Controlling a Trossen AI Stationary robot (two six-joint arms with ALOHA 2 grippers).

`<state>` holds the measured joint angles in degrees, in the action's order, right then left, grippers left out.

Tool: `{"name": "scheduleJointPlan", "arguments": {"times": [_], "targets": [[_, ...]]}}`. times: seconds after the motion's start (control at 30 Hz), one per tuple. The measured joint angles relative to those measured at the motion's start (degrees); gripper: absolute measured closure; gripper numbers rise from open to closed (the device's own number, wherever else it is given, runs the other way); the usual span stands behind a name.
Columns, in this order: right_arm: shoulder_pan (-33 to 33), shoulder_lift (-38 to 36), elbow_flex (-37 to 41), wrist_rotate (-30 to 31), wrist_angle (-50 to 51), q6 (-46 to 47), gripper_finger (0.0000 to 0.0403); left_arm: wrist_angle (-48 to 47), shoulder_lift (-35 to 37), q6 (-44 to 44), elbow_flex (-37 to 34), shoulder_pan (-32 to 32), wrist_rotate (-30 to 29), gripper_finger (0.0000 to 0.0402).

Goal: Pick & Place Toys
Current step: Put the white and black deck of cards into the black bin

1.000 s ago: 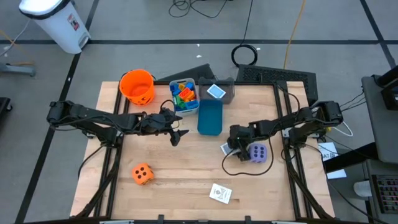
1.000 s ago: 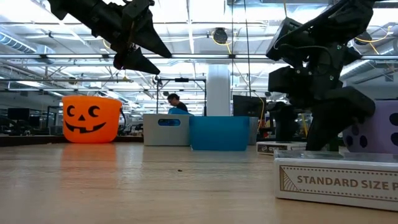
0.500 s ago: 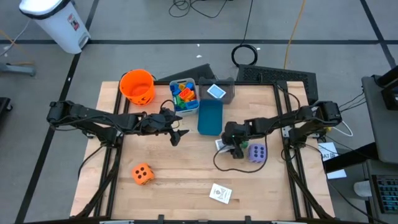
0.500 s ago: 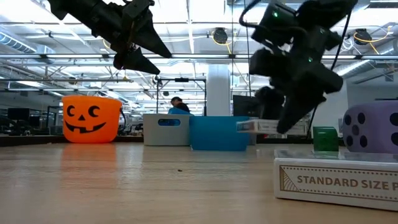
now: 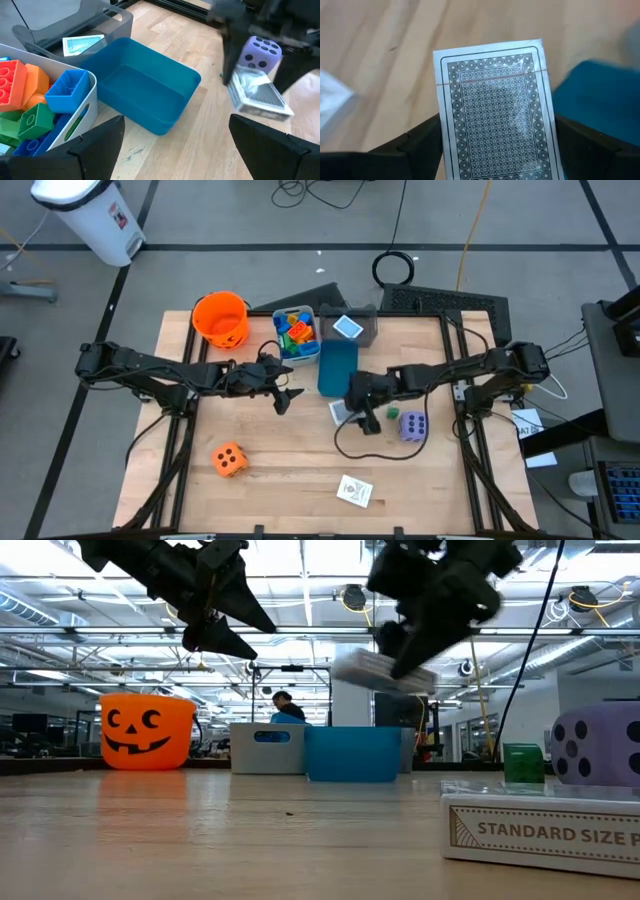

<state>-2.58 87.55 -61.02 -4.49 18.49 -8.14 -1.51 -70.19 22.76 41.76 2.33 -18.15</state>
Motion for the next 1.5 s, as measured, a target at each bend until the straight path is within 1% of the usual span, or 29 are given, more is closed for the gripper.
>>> {"name": "scheduleJointPlan", "arguments": {"times": [0.13, 0.27, 0.43, 0.63, 0.7, 0.83, 0.97, 1.1, 1.17, 1.27, 1.4, 1.5], "targets": [[2.88, -0.02, -4.26, 3.14, 0.52, -3.69, 0.0094, 0.01, 0.00, 0.18, 0.00, 0.00, 0.00, 0.0037], [7.62, -0.07, -6.74, 3.16, -0.18, -6.49, 0.0095, 0.02, 0.00, 0.34, 0.00, 0.00, 0.02, 0.0037], [15.51, -0.07, -7.19, 3.16, -0.72, -8.54, 0.0091, 0.08, 0.00, 0.52, 0.00, 0.00, 0.00, 0.0037], [25.33, -0.07, -7.17, 2.83, -2.42, -9.09, 0.0095, 0.08, 0.00, 0.60, 0.00, 0.00, 0.01, 0.0037], [28.48, -0.07, -7.00, 1.97, -4.41, -9.07, 0.0095, 0.08, 0.00, 0.72, 0.00, 0.00, 0.00, 0.0037], [34.20, 0.90, -5.37, -3.18, -10.50, -6.32, 0.0092, 0.29, 0.00, 0.31, 0.00, 0.02, 0.02, 0.0037], [38.20, 2.46, -2.74, -3.85, -16.93, -6.01, 0.0096, 0.47, 0.00, 0.29, 0.00, 0.02, 0.00, 0.0037], [40.77, 4.46, -0.93, -4.59, -19.26, -5.92, 0.0094, 0.47, 0.00, 0.28, 0.00, 0.04, 0.00, 0.0037], [41.31, 5.02, -0.06, -4.63, -18.73, -6.00, 0.0091, 0.49, 0.00, 0.28, 0.00, 0.02, 0.00, 0.0037], [41.92, 6.39, 0.73, -4.68, -20.99, -6.05, 0.0093, 0.47, 0.00, 0.26, 0.00, 0.02, 0.00, 0.0037], [42.35, 7.76, 1.10, -4.56, -20.54, -6.05, 0.0095, 0.47, 0.00, 0.26, 0.00, 0.00, 0.00, 0.0037], [41.65, 7.82, 1.10, -4.60, -20.93, -5.87, 0.0079, 0.47, 0.00, 0.26, 0.00, 0.00, 0.00, 0.0037]]}}
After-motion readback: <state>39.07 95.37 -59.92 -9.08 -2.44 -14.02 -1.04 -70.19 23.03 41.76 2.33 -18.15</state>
